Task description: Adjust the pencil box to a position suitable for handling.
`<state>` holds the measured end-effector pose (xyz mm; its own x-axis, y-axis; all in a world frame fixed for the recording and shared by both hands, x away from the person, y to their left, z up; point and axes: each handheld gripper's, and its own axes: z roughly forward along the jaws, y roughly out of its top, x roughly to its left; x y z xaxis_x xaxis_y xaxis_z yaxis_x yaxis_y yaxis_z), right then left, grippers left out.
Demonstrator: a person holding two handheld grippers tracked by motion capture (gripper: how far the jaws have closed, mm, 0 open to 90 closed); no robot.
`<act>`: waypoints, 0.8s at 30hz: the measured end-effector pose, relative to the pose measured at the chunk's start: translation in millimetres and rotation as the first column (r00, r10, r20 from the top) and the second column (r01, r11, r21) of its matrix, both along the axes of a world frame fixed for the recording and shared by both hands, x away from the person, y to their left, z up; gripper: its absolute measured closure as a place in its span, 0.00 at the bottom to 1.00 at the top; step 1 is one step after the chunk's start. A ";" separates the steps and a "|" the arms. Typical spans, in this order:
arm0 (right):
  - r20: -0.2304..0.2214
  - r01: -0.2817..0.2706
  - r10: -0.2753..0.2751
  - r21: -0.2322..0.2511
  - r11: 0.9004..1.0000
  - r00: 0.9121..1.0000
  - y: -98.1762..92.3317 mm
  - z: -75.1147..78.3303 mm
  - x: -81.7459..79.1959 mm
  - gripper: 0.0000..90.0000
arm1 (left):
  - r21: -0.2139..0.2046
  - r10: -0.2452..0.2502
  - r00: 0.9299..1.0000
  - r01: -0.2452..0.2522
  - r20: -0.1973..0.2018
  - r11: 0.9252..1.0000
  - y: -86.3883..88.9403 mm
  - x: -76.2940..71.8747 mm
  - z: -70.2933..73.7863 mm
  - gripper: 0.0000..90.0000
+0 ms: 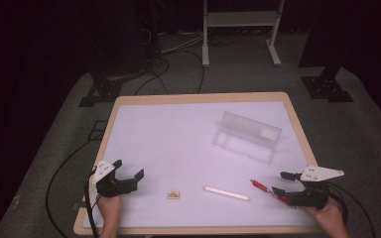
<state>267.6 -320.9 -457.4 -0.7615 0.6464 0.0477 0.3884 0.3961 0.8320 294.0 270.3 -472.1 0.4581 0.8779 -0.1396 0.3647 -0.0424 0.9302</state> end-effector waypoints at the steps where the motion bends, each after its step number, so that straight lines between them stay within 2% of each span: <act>1: -0.001 -0.003 0.003 0.005 1.000 1.000 0.8 0.3 1.2 0.35 | 0.001 0.000 1.000 0.000 0.003 1.000 -0.1 0.0 0.0 0.00; 5: -0.003 -0.018 0.018 0.011 1.000 1.000 3.8 0.6 5.9 0.34 | -0.001 -0.002 1.000 0.002 0.004 1.000 -0.1 -0.5 0.2 0.00; 14: 0.005 -0.067 0.067 -0.023 0.998 0.998 22.9 11.1 15.0 0.31 | -0.001 -0.011 1.000 0.011 0.009 1.000 0.5 -1.9 0.2 0.00; 17: 0.002 -0.070 0.070 -0.013 0.997 0.998 27.1 15.0 17.5 0.30 | -0.014 -0.007 1.000 0.008 0.013 1.000 1.5 -2.3 0.1 0.00; 24: -0.006 -0.086 0.086 -0.028 0.996 0.996 34.4 23.8 27.3 0.29 | -0.009 -0.012 1.000 0.012 0.015 1.000 1.6 -2.8 0.2 0.00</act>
<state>294.9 -286.6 -433.6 -0.8141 0.5797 0.0341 0.3559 0.4516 0.8181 291.2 272.0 -471.9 0.4704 0.8712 -0.1408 0.3506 -0.0380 0.9358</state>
